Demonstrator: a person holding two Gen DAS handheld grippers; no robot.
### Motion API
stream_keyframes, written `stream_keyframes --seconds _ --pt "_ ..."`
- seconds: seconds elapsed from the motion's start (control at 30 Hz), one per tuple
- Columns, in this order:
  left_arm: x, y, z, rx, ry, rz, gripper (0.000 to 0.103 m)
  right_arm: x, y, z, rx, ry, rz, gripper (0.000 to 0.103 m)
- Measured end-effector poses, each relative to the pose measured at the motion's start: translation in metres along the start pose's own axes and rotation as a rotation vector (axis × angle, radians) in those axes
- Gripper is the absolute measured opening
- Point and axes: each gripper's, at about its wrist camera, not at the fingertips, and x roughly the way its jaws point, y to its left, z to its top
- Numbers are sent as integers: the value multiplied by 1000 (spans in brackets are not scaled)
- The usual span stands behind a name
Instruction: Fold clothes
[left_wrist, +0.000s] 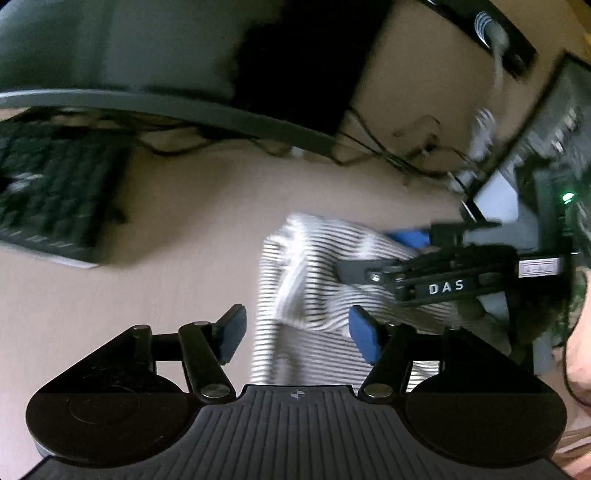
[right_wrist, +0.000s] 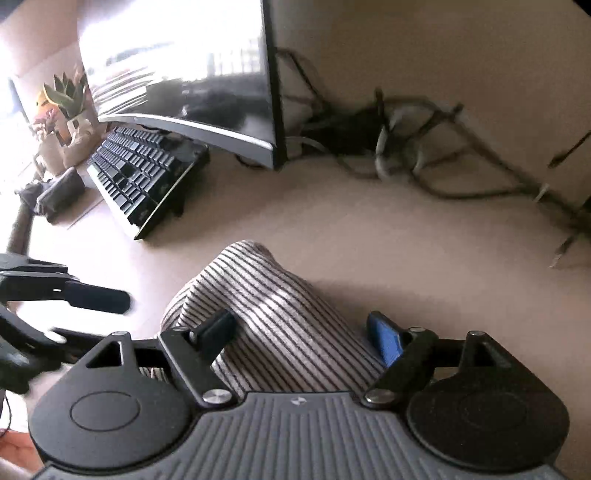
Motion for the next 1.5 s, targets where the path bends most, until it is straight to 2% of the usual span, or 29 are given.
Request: stream_keyframes --seconds 0.07,0.13,0.2,0.3,0.43,0.5,0.63,0.67,0.73,0.87,0.93,0.97,1.03,1.1,1.17,1.2,1.27,1.33,1.4,1.5 --pt "-13 15 2 -71 -23 11 74 2 -3 4 32 21 59 60" --pt "-22 29 4 -147 -39 9 75 -10 11 3 -4 -1 41 40" --pt "-29 35 7 -196 -53 -4 75 -23 26 2 -43 -25 19 33" --pt "-36 26 12 -202 -74 -44 79 -53 67 -10 -119 -102 -27 31" --pt "-36 -1 11 -131 -52 -110 82 -65 123 -47 -240 -148 -118 31" --pt "-31 -10 8 -99 -19 -105 80 -62 141 -64 -234 -139 -122 32" --pt "-18 -18 -7 -56 69 -80 66 -68 163 -84 -234 -151 -141 40" --pt "-14 -17 -12 -46 89 -70 70 -71 165 -87 -222 -151 -137 40" --pt "-12 -14 -19 -47 111 -80 72 -78 167 -92 -202 -147 -123 41" --pt "-17 -18 -26 14 110 -65 71 -110 161 -96 -166 -158 -134 41" --pt "-19 -21 -30 38 108 -61 71 -133 148 -88 -100 -210 -204 43" --pt "-20 -22 -32 44 108 -62 71 -143 137 -81 -54 -240 -266 45" --pt "-22 -23 -35 50 109 -65 71 -155 113 -68 47 -293 -391 59" --pt "-24 -23 -38 54 112 -67 71 -153 81 -60 184 -305 -480 67" --pt "-26 -24 -41 58 115 -68 71 -142 37 -65 323 -261 -508 70" --pt "-27 -23 -41 57 118 -68 71 -134 22 -69 386 -220 -490 70" --pt "-28 -22 -43 50 123 -67 73 -119 7 -81 472 -155 -428 66" --pt "-27 -19 -43 32 130 -70 74 -114 5 -94 484 -124 -390 47" --pt "-23 -16 -43 7 142 -85 74 -119 11 -105 466 -129 -365 40" --pt "-15 -15 -41 -19 161 -108 74 -129 10 -109 484 -138 -336 36"
